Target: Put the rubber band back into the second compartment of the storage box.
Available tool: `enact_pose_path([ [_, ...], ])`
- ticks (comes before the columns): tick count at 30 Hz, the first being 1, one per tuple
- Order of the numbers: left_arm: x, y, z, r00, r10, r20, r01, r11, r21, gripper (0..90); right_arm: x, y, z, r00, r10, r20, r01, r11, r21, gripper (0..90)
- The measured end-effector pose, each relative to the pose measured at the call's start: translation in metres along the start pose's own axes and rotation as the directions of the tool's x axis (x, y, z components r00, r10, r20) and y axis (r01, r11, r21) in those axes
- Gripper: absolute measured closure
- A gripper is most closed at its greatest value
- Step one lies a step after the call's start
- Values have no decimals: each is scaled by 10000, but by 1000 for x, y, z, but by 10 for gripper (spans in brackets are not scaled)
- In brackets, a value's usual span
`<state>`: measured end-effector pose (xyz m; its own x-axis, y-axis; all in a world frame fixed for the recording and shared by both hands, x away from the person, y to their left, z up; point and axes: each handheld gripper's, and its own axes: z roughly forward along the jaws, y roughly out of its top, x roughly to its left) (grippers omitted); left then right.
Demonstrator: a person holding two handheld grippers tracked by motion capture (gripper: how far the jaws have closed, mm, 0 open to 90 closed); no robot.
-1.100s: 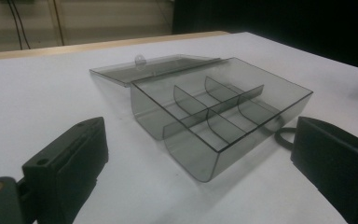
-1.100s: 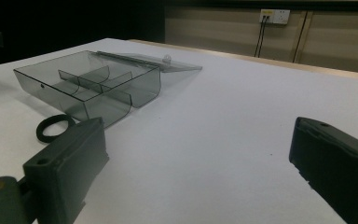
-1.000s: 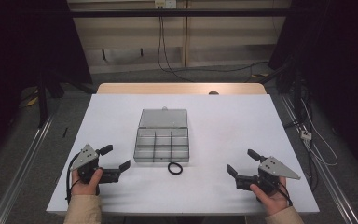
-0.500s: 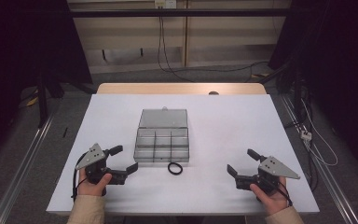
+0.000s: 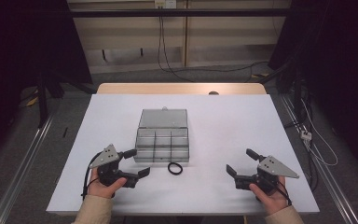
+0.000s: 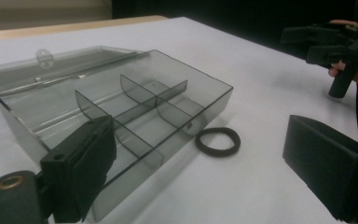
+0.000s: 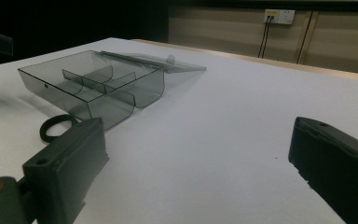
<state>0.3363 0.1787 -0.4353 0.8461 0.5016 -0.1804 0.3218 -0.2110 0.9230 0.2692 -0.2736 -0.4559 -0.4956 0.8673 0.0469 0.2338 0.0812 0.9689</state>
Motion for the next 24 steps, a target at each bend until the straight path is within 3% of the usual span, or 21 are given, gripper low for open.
enact_pose_path([
  [13,-18,5,25,9973,377,625,-417,9971,644,244,-1,1,0,10000,-55,-7,55,10000,-48,40],
  [24,-24,4,48,9937,568,962,-706,9866,1472,414,-1,1,2,10000,-50,17,50,10000,-14,45],
])
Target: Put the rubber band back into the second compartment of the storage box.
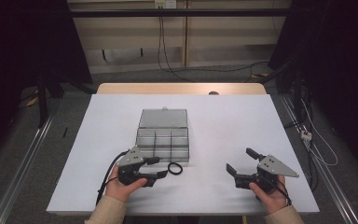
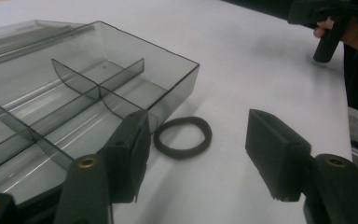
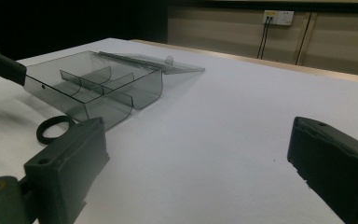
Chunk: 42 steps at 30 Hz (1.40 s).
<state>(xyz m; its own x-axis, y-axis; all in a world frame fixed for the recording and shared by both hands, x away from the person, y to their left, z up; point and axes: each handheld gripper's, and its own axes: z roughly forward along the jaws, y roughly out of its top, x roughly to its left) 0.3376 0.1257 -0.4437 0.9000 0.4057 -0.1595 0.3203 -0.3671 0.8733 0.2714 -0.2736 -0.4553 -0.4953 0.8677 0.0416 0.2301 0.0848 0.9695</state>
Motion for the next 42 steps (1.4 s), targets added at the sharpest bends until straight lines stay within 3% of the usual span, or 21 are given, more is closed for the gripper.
enact_pose_path([
  [3,-2,2,6,9998,179,95,-182,9993,325,458,1,0,1,10000,-62,-21,62,10000,36,45],
  [15,-9,6,38,9995,212,228,-240,9911,1311,587,-1,0,-2,10000,-71,40,71,10000,30,48],
  [21,-11,7,53,9980,621,111,-630,9796,1908,670,-1,0,-3,9999,-131,-43,131,9999,22,51],
  [24,-10,6,59,9981,614,28,-606,9767,2060,705,1,0,-2,9997,-212,-112,213,9997,100,52],
  [26,-11,7,60,9972,748,-50,-718,9723,2223,757,1,0,-2,9997,-218,-140,219,9997,79,51],
  [27,-11,7,60,9970,779,49,-769,9702,2298,848,1,1,-3,9996,-231,-169,232,9997,58,51],
  [32,-12,6,60,9988,472,92,-481,9734,2238,878,1,1,-2,9995,-236,-203,237,9997,62,52],
  [35,-13,7,58,9990,396,214,-435,9716,2325,881,1,1,-2,9994,-246,-231,248,9997,67,51],
  [42,-16,9,54,9992,4,400,-88,9778,2094,882,2,2,-1,9992,-297,-278,299,9995,47,50],
])
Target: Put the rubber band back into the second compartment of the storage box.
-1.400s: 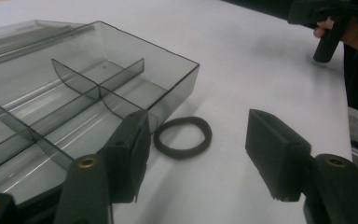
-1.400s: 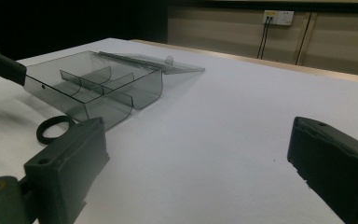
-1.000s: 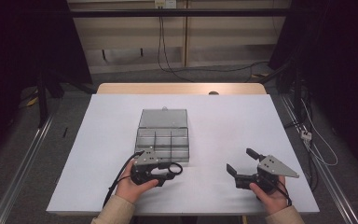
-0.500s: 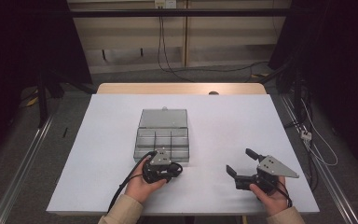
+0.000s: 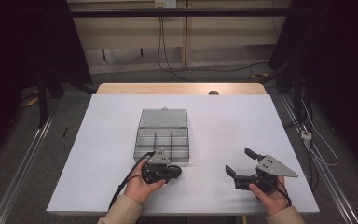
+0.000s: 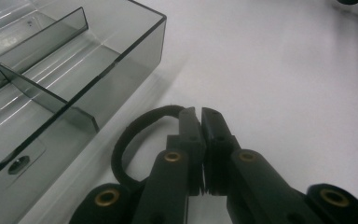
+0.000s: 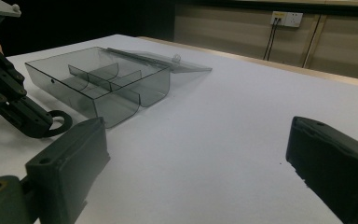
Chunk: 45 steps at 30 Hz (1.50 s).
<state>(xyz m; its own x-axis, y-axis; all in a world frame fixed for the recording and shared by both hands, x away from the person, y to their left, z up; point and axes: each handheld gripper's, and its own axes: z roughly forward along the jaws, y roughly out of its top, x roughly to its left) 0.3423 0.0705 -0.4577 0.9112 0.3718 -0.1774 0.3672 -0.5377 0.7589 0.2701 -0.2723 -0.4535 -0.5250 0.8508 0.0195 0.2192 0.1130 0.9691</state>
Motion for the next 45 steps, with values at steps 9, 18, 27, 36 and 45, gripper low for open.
enact_pose_path([
  [9,-2,4,-9,9995,-241,223,244,9996,-126,883,-2,0,2,10000,58,18,-58,10000,-6,49],
  [18,-1,10,-18,9986,-410,337,420,9986,-306,883,-2,1,2,10000,41,-24,-41,10000,-11,49],
  [27,6,15,-33,9973,-688,245,701,9958,-593,883,-1,1,1,10000,30,-59,-30,10000,14,48],
  [36,13,23,-45,9959,-890,154,898,9939,-634,883,-1,0,1,10000,72,-20,-72,10000,8,48],
  [45,18,28,-49,9941,-1068,181,1077,9924,-602,883,-3,0,1,9999,103,-12,-103,9999,40,47],
])
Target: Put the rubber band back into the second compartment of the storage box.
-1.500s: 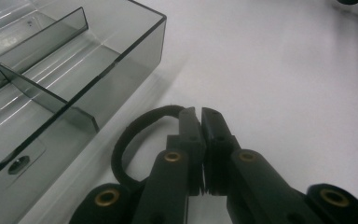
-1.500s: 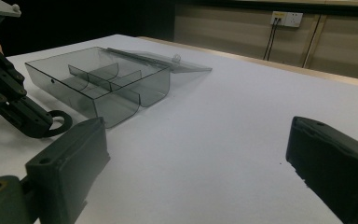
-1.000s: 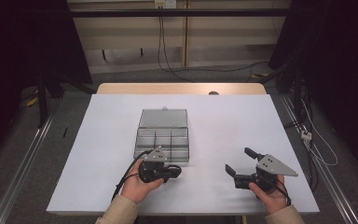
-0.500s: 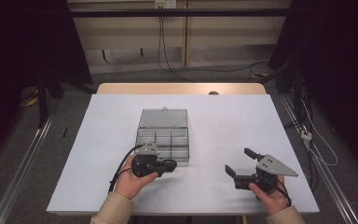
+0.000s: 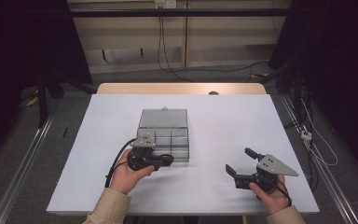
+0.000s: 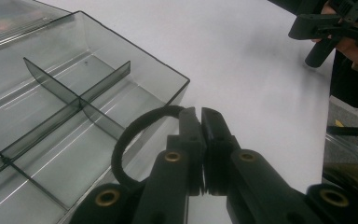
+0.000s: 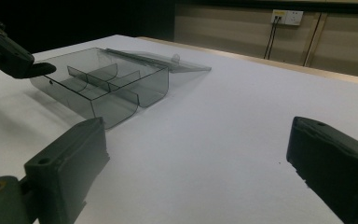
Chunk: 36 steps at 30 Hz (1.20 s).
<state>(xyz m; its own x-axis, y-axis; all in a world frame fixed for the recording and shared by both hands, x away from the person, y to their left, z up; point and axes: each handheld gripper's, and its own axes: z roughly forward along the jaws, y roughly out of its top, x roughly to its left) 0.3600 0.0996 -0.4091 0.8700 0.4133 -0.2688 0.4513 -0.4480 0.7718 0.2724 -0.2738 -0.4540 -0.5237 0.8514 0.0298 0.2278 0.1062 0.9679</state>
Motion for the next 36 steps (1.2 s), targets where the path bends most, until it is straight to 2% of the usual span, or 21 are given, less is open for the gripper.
enact_pose_path([
  [16,9,9,-5,9998,-215,-25,215,9997,-118,883,0,-1,-1,10000,0,-16,0,10000,-4,47],
  [23,13,13,-8,9999,-128,-14,128,9998,-149,883,0,0,0,10000,29,-11,-29,10000,36,47],
  [36,22,17,-8,9991,-395,-145,393,9991,-127,883,-1,-1,-1,10000,37,14,-37,9999,94,47],
])
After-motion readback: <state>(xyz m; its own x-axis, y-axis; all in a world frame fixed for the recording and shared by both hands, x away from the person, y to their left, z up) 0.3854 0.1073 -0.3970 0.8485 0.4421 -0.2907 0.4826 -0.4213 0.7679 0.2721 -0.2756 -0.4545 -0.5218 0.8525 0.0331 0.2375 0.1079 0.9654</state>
